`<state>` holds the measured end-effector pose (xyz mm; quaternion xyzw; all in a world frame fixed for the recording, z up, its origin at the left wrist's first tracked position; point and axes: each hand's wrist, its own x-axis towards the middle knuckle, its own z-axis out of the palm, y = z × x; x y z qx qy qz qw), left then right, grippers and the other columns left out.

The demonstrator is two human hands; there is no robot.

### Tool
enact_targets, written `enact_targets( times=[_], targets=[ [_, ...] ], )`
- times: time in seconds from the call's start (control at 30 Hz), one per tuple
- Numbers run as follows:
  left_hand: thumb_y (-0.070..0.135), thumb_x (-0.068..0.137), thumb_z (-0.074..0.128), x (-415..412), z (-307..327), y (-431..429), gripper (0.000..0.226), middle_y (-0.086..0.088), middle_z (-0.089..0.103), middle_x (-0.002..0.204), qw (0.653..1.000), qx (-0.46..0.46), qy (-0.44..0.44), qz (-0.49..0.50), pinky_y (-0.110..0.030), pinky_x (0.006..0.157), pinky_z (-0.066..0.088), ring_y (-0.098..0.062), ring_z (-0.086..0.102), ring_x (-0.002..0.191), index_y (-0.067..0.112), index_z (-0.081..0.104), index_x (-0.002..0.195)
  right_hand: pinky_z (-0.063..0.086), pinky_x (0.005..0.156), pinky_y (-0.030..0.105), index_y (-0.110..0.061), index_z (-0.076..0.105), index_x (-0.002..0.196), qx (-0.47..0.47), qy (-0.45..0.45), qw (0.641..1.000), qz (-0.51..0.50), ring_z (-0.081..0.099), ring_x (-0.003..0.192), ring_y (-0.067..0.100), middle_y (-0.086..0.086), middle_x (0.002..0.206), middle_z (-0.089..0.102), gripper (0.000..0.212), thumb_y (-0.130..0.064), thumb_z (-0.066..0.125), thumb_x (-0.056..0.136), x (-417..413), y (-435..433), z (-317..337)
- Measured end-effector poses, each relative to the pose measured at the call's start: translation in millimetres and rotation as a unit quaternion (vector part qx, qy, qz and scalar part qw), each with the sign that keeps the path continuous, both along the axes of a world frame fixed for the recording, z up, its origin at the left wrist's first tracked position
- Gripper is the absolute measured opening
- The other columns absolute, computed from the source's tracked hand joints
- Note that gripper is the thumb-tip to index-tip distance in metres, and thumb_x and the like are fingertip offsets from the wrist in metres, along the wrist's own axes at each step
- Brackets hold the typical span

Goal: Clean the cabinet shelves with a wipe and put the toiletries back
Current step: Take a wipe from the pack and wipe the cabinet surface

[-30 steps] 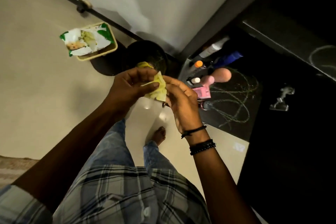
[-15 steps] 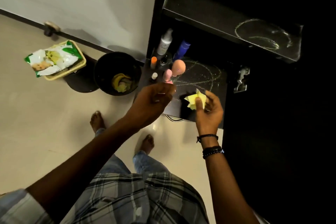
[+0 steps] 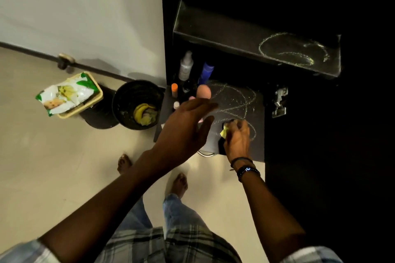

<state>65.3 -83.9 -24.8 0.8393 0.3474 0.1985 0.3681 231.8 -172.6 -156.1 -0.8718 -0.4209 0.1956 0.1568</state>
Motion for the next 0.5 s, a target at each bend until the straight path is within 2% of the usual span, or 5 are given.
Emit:
enact_targets(
  times=[0.13, 0.2, 0.27, 0.33, 0.5],
  targets=[
    [0.025, 0.093, 0.050, 24.6, 12.0, 33.9, 0.034, -0.011, 0.060, 0.123, 0.982, 0.186, 0.006, -0.017, -0.035, 0.096, 0.042, -0.028, 0.052, 0.118, 0.010, 0.060, 0.121, 0.045, 0.095, 0.041, -0.016, 0.057, 0.106, 0.013, 0.008, 1.000, -0.020, 0.054, 0.104, 0.031, 0.004, 0.110, 0.052, 0.017, -0.015, 0.055, 0.089, -3.5, 3.1, -6.2],
    [0.027, 0.094, 0.050, 43.1, 18.8, 52.9, 0.035, -0.012, 0.056, 0.129, 0.968, 0.250, -0.001, -0.031, -0.039, 0.101, 0.037, -0.030, 0.045, 0.126, 0.011, 0.058, 0.124, 0.043, 0.101, 0.037, -0.011, 0.058, 0.117, 0.039, -0.024, 0.998, 0.051, 0.054, 0.115, 0.034, 0.010, 0.123, 0.055, 0.035, -0.002, 0.057, 0.084, -4.2, 0.4, -11.5],
    [0.029, 0.096, 0.046, 64.8, 26.5, 76.2, 0.037, -0.014, 0.053, 0.133, 0.955, 0.292, 0.007, -0.057, -0.042, 0.105, 0.035, -0.031, 0.041, 0.130, 0.010, 0.056, 0.126, 0.029, 0.110, 0.035, -0.004, 0.051, 0.132, 0.026, -0.040, 0.989, 0.142, 0.043, 0.133, 0.034, 0.018, 0.142, 0.045, 0.057, 0.010, 0.057, 0.077, -4.8, -5.7, -24.5],
    [0.031, 0.096, 0.043, 87.9, 33.8, 102.0, 0.039, -0.013, 0.054, 0.133, 0.948, 0.312, 0.020, -0.064, -0.042, 0.106, 0.033, -0.030, 0.043, 0.129, 0.010, 0.056, 0.127, 0.027, 0.113, 0.041, -0.006, 0.044, 0.139, 0.022, -0.042, 0.984, 0.172, 0.036, 0.138, 0.031, 0.015, 0.148, 0.039, 0.063, 0.006, 0.056, 0.078, 1.9, -11.5, -35.2],
    [0.036, 0.097, 0.037, 119.3, 28.6, 129.7, 0.041, -0.005, 0.060, 0.122, 0.931, 0.355, 0.078, -0.040, -0.038, 0.091, 0.039, -0.027, 0.055, 0.110, 0.014, 0.058, 0.124, 0.033, 0.112, 0.049, -0.003, 0.036, 0.143, -0.017, -0.051, 0.995, 0.082, 0.032, 0.139, 0.034, 0.018, 0.150, 0.034, 0.058, -0.023, 0.025, 0.089, 46.9, 4.9, -45.0]
  ],
)
